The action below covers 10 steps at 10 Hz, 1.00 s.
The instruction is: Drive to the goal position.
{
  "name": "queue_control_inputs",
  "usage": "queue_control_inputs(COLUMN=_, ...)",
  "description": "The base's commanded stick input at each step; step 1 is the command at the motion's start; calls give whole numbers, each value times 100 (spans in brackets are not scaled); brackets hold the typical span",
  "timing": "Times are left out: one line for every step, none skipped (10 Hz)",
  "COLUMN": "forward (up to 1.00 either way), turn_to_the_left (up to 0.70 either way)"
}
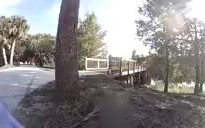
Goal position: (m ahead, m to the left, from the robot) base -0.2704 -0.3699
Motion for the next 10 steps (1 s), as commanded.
queue_control_inputs(forward=0, turn_to_the_left=45)
queue_control_inputs(forward=0, turn_to_the_left=45)
queue_control_inputs(forward=0, turn_to_the_left=45)
queue_control_inputs(forward=0, turn_to_the_left=45)
queue_control_inputs(forward=0, turn_to_the_left=45)
queue_control_inputs(forward=0, turn_to_the_left=45)
queue_control_inputs(forward=0, turn_to_the_left=45)
queue_control_inputs(forward=0, turn_to_the_left=45)
queue_control_inputs(forward=0, turn_to_the_left=45)
queue_control_inputs(forward=100, turn_to_the_left=27)
